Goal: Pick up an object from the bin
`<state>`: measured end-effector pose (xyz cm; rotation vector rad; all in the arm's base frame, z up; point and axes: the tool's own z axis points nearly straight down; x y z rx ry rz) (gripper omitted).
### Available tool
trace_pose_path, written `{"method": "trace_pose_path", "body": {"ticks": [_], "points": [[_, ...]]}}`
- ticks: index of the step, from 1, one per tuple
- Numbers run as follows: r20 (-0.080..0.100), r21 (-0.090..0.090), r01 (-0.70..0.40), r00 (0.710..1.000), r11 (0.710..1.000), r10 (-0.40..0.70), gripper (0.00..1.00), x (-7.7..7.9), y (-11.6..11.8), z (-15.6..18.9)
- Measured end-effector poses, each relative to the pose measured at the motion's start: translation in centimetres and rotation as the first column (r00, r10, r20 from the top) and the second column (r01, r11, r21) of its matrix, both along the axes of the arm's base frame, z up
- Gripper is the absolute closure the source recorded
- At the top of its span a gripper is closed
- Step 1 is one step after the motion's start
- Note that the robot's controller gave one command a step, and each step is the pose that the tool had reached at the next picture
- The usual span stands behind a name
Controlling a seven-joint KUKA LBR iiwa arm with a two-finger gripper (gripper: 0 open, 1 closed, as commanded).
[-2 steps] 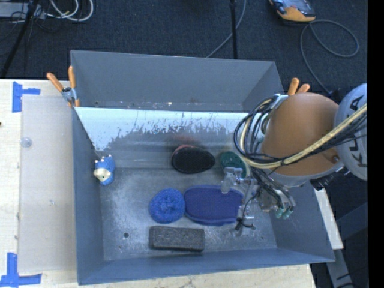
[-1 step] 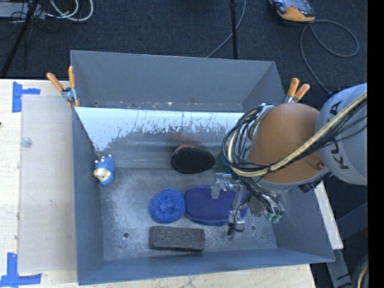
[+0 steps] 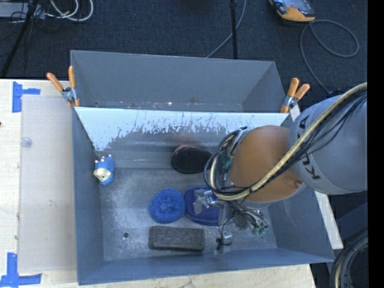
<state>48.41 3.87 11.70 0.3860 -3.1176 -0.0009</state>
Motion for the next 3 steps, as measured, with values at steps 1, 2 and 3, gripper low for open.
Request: {"method": "trace_pose_path", "body": {"ticks": [1, 2, 3], "points": [[-0.003, 0.0, -0.074, 0.997, 0.997, 0.074, 0.0, 0.2, 1.0, -3.0], [-0.004, -0.001, 0.128, 0.992, 0.992, -0.128, 0.0, 0.3, 2.2, -3.6], [0.006, 0.0, -0.279, 0.96, 0.96, 0.279, 1.0, 0.4, 8.6, -4.5]]}}
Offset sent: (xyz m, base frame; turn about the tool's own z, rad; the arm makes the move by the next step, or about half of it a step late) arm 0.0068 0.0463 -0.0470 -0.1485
